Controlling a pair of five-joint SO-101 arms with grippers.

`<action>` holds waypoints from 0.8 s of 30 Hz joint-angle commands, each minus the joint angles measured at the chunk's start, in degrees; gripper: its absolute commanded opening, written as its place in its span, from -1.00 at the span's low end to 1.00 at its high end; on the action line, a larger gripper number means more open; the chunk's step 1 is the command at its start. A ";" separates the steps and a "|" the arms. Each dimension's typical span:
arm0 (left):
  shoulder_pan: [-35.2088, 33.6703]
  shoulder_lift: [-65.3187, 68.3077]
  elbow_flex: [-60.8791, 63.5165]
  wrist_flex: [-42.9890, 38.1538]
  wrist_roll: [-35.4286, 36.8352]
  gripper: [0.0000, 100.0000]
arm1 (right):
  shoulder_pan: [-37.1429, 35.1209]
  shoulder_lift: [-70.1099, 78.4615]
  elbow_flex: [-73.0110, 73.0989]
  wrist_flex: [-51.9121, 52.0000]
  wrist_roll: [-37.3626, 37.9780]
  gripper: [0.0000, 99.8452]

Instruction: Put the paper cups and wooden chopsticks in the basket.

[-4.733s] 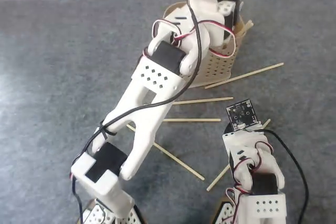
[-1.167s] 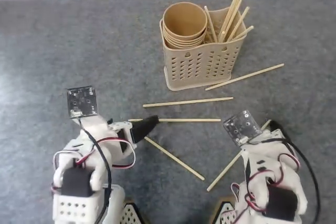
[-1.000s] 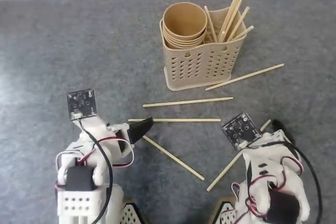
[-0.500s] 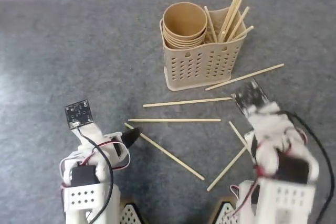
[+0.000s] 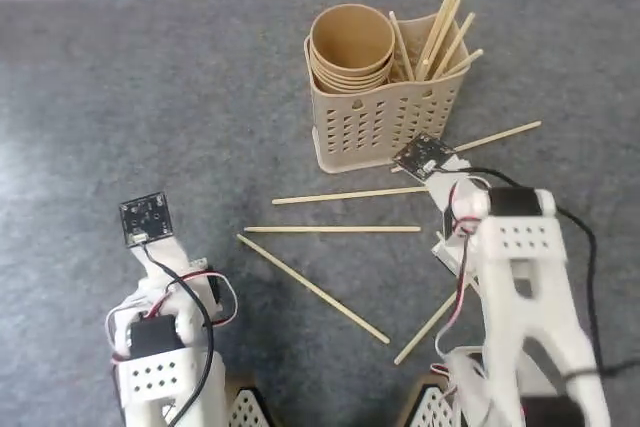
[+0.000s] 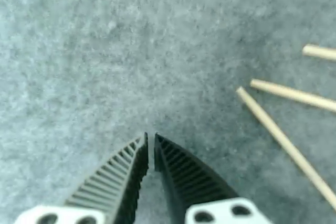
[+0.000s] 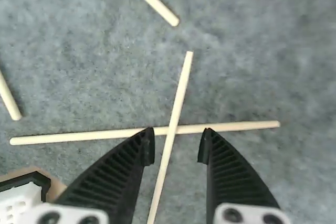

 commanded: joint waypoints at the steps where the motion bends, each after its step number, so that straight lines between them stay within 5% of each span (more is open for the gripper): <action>1: 1.76 -0.70 -0.31 -0.35 -3.69 -0.98 | -0.40 5.67 -2.73 -3.82 -0.88 -0.69; 16: 2.90 -0.70 -0.22 -0.53 -4.92 -0.98 | -0.40 21.41 -2.73 -14.99 -0.79 -0.70; 21: 2.90 -0.70 -0.22 -0.62 -4.92 -0.98 | -0.40 22.99 -2.73 -17.01 -0.70 -1.00; 24: 2.90 -0.70 -0.22 -0.62 -4.92 -0.98 | -0.40 23.08 -2.73 -17.01 -0.53 -0.94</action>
